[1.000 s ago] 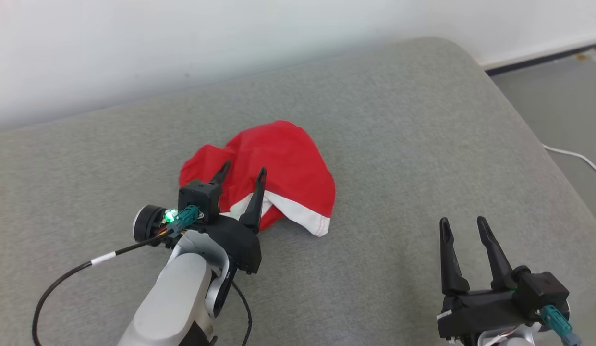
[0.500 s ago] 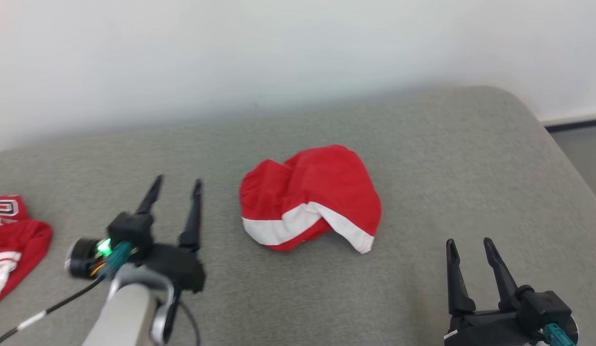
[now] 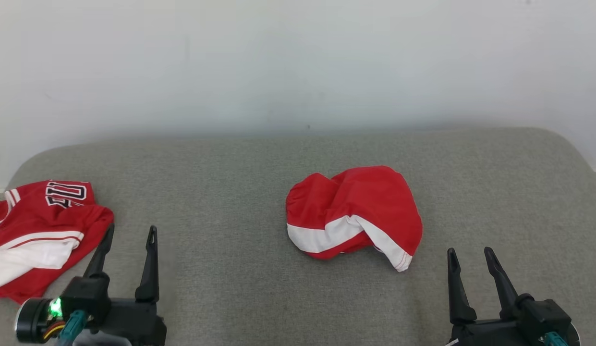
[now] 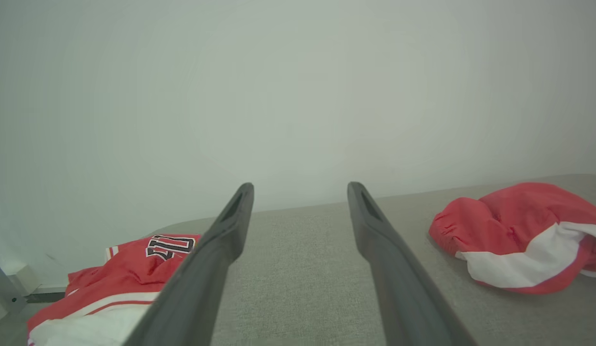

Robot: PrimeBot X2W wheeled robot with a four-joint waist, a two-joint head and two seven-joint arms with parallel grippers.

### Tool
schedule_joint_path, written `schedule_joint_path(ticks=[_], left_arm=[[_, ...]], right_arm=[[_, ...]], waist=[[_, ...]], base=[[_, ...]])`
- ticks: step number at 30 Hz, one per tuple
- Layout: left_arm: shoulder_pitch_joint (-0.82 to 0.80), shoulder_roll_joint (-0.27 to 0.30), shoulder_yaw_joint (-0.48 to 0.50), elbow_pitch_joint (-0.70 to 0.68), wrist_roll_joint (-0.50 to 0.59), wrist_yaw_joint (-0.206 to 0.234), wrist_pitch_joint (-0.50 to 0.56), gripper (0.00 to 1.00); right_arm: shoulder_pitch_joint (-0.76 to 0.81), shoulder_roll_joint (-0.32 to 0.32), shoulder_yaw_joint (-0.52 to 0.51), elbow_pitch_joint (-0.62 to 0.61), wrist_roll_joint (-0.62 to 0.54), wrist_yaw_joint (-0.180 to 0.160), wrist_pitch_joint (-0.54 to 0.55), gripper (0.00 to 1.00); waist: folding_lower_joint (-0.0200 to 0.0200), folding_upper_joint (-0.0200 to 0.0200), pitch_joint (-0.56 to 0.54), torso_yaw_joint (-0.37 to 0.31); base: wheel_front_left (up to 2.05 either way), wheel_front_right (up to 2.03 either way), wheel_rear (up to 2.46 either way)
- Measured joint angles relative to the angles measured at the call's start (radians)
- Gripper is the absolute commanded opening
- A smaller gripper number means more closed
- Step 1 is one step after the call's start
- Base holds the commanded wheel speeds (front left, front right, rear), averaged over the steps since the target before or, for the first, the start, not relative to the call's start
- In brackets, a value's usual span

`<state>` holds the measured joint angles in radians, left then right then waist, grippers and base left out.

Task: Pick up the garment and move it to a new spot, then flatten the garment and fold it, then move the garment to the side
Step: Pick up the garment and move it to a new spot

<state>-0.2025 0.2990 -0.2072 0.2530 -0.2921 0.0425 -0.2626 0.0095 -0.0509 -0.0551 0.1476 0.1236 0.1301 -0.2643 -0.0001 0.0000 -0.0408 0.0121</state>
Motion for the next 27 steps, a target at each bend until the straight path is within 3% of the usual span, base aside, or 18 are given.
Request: schedule_joint_path(ticks=[8,16,27], left_arm=[[0.090,-0.012,0.053,-0.097,0.000,0.015,0.000,1.00],[0.209,-0.017,0.088,-0.151,0.072,0.034,0.000,1.00],[0.286,-0.081,0.119,-0.181,0.090,0.009,0.000,1.00]], right_arm=[[0.004,0.000,0.007,0.001,0.001,0.000,0.000,1.00],[0.005,0.000,0.004,0.001,0.004,0.000,0.000,1.00],[0.011,0.000,0.000,0.006,0.001,0.000,0.000,1.00]], waist=[[0.0000,0.0000,-0.022,0.018],[0.0001,0.0000,-0.024,0.001],[0.0001,0.0000,-0.030,-0.013]], base=[[0.00,0.00,0.00],[0.00,0.00,0.00],[0.00,0.00,0.00]])
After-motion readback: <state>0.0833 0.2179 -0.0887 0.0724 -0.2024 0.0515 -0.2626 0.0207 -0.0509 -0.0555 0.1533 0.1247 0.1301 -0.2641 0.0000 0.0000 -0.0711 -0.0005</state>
